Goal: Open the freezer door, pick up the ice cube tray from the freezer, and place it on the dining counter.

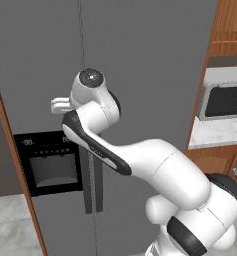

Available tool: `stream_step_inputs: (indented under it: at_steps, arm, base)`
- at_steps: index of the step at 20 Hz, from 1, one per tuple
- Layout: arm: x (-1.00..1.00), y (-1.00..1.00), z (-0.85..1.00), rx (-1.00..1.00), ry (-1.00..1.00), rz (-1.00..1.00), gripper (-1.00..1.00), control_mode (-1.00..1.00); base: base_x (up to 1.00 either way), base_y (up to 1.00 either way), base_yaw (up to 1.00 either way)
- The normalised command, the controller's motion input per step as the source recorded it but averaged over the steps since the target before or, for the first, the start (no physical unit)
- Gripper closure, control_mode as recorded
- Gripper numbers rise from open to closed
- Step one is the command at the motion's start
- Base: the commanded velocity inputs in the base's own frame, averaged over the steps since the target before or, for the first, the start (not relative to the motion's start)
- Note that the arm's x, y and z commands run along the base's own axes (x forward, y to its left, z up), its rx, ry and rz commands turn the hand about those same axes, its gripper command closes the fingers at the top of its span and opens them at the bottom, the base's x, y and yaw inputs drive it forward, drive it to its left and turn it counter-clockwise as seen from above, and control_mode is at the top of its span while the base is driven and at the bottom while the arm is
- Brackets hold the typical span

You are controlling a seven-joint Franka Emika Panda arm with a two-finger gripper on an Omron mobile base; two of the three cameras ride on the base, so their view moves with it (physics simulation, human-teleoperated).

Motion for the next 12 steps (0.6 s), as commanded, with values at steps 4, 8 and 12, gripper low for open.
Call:
stream_step_inputs:
  at_steps: [4,8,12]
  arm:
    - [0.17,0.0,-0.07,0.0,0.0,0.0,-1.0,-1.0]
    - [0.13,0.0,-0.08,0.0,0.0,0.0,-1.0,-1.0]
    - [0.09,0.02,-0.09,0.0,0.0,0.0,-1.0,-1.0]
  base:
    - [0.0,0.0,0.0]
    - [0.0,0.0,0.0]
    - [0.0,0.0,0.0]
